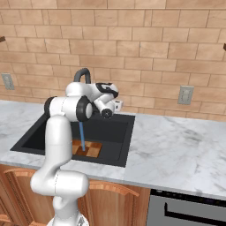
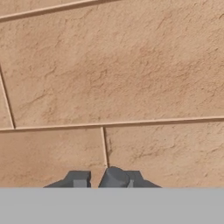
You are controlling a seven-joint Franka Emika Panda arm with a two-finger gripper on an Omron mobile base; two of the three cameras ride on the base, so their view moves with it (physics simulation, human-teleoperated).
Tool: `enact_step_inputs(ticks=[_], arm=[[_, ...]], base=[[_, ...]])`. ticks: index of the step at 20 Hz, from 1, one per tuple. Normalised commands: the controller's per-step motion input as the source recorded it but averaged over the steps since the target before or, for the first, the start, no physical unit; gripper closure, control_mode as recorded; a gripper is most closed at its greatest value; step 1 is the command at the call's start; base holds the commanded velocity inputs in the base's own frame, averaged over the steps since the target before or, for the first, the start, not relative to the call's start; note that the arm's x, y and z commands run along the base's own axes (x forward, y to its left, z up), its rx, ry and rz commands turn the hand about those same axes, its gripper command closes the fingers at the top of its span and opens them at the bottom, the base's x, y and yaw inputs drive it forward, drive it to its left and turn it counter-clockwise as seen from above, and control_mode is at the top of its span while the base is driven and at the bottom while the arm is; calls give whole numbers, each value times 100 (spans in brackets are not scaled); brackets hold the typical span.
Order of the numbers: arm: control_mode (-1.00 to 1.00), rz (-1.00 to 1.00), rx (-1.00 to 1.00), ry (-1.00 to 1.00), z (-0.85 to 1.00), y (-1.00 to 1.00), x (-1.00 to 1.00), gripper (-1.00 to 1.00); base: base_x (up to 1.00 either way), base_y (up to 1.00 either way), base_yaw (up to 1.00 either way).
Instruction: Turn on the sink faucet with hot water and rinse the cutting board for ten seconds, then turn off the faucet. Push the cutting board to reach the water if necessary.
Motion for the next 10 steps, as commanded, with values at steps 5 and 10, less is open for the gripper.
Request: enact_step_inputs(ticks=[5, 10], arm=[[-100, 0, 0, 2, 0, -14, -15, 100], [-100, 0, 0, 4, 0, -22, -28, 100]], base=[[0, 0, 0], [0, 0, 0]])
